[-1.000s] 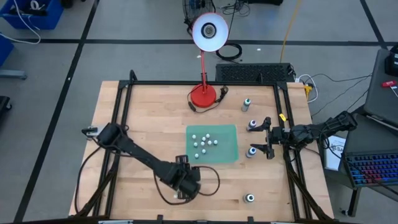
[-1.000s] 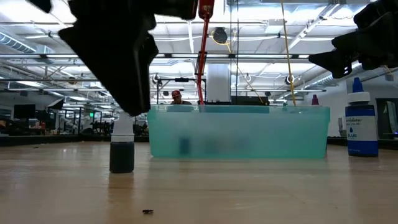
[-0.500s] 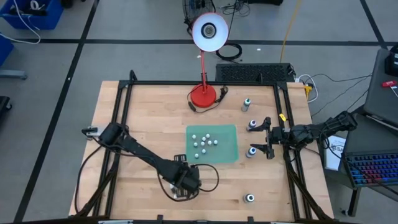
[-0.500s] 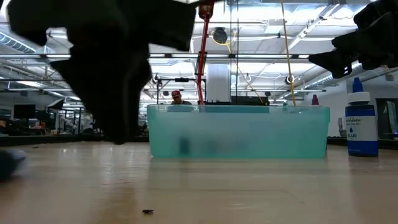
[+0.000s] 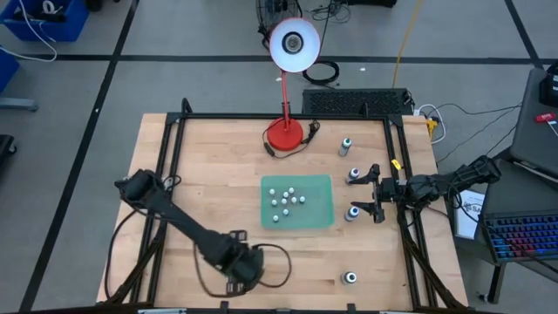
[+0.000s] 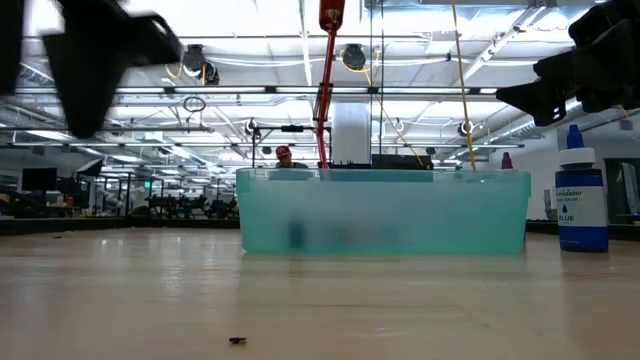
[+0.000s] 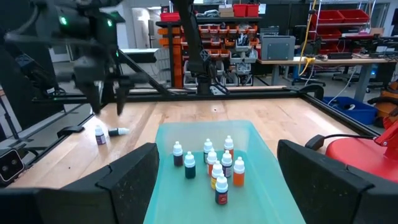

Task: Pick & Place food coloring
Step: Put the small blue food coloring bottle into the green bin

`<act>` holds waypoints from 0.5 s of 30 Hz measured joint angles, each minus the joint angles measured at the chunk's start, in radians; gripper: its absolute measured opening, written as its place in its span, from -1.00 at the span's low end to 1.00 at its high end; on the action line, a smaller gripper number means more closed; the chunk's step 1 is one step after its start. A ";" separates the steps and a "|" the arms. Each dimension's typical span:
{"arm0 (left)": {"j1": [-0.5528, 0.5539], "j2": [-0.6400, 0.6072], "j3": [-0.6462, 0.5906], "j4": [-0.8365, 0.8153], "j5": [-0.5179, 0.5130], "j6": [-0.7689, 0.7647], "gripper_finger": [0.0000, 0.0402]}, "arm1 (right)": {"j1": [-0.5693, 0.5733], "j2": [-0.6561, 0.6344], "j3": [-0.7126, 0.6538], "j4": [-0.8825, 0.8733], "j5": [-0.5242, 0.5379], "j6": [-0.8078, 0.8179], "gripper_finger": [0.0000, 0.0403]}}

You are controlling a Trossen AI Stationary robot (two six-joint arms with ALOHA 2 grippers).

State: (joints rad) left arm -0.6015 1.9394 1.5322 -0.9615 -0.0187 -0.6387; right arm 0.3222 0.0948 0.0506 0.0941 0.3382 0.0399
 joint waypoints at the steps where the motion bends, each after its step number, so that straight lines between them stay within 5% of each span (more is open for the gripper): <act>1: -0.011 -0.013 0.000 -0.026 0.001 -0.077 0.12 | 0.000 0.000 0.000 0.000 0.000 0.000 0.56; 4: -0.057 -0.047 0.001 -0.148 -0.066 -0.370 0.12 | 0.000 0.000 0.000 0.000 0.000 0.000 0.56; 8: -0.105 -0.078 0.000 -0.208 -0.303 -0.606 0.12 | 0.000 0.000 0.000 0.000 0.000 0.000 0.56; 15: -0.066 -0.082 0.000 -0.188 -0.400 -0.634 0.12 | 0.000 0.000 0.000 0.000 0.000 0.000 0.56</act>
State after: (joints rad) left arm -0.6670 1.8576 1.5326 -1.1490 -0.4191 -1.2730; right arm 0.3223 0.0948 0.0507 0.0944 0.3386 0.0402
